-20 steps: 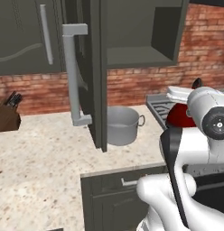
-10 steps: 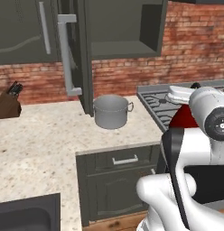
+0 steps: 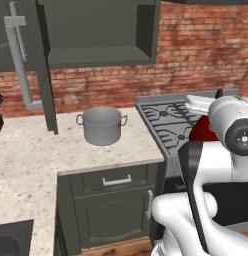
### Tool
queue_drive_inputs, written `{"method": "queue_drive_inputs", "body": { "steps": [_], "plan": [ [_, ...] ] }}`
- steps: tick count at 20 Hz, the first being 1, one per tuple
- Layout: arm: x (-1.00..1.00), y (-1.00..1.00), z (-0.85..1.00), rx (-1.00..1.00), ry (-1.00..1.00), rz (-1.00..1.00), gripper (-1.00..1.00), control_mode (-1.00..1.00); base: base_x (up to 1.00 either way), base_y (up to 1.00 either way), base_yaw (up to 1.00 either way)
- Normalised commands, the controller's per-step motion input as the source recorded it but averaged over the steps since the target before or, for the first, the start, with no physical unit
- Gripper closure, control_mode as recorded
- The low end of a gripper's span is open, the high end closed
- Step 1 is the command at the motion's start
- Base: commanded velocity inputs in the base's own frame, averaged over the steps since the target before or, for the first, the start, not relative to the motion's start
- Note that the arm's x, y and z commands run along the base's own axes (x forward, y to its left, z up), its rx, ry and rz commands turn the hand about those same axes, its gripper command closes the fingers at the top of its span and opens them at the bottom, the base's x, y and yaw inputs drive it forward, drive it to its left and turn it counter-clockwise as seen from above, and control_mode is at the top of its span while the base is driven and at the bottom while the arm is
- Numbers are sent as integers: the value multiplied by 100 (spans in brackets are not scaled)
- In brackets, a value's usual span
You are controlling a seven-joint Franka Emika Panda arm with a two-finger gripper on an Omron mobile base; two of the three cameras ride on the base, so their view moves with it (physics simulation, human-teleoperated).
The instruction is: Pick the kettle from the cabinet and place it on a stove burner. Then pick the pot from the counter and place it on another stove burner. Finally, turn both burners on.
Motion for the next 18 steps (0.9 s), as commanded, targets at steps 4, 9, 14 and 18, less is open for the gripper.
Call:
{"method": "queue_drive_inputs", "body": {
  "steps": [4, 9, 14, 18],
  "plan": [
    [0, 0, 0, 0, 0, 0, 100, 100, 0, -53, 0],
    [0, 0, 0, 0, 0, 0, 100, 100, 0, -48, 0],
    [0, 0, 0, 0, 0, 0, 100, 100, 12, -38, 0],
    [0, 0, 0, 0, 0, 0, 100, 100, 27, -35, 0]
  ]
}}
